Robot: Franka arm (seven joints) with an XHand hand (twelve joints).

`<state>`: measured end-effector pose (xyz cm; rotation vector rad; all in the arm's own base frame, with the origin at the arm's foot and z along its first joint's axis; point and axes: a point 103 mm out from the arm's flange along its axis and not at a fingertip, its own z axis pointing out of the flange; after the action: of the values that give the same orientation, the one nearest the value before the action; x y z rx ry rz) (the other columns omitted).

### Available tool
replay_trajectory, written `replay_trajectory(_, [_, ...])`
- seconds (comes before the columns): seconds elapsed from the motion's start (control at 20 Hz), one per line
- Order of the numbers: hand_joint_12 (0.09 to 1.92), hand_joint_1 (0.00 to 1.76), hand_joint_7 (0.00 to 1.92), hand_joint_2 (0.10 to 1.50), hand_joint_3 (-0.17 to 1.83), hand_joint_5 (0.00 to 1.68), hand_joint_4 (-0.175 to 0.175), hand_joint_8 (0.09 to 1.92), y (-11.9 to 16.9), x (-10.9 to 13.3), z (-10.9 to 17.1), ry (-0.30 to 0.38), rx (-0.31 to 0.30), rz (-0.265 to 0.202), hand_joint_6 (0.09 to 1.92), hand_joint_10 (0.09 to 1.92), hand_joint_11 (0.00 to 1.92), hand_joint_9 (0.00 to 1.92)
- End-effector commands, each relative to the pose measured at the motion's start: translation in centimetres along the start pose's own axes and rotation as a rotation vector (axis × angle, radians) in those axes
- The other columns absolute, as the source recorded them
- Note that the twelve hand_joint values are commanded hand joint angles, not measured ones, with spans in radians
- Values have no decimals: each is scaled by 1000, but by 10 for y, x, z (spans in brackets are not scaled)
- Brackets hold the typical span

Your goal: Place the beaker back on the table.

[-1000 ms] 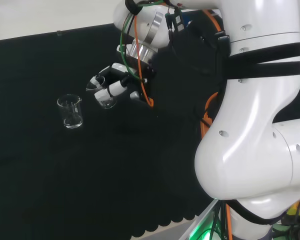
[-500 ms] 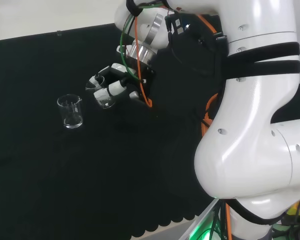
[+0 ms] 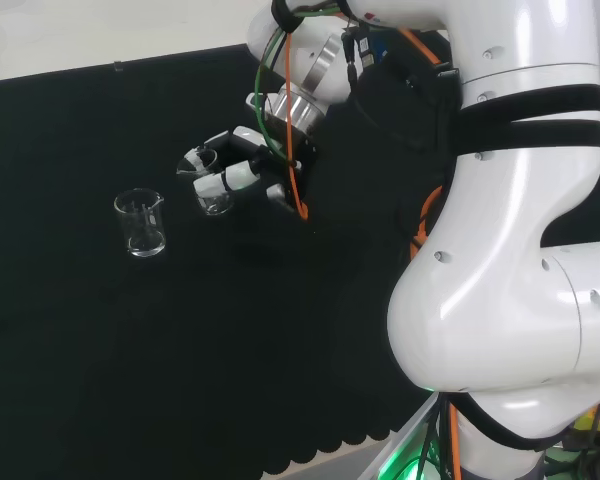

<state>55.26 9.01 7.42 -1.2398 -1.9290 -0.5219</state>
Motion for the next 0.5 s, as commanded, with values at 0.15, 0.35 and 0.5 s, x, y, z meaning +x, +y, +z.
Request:
replay_trajectory(0.15, [1198,1280,1534,1055,-175,1196,12,87,-6,-1,-2,-12,-32,-15,690,641,451,1034])
replay_trajectory(0.35, [1201,1281,1533,1056,-175,1196,11,87,-8,-3,0,-3,-53,-14,692,642,446,1031])
replay_trajectory(0.5, [1203,1281,1533,1056,-175,1196,11,87,-8,-4,3,-6,-57,-17,691,642,444,1029])
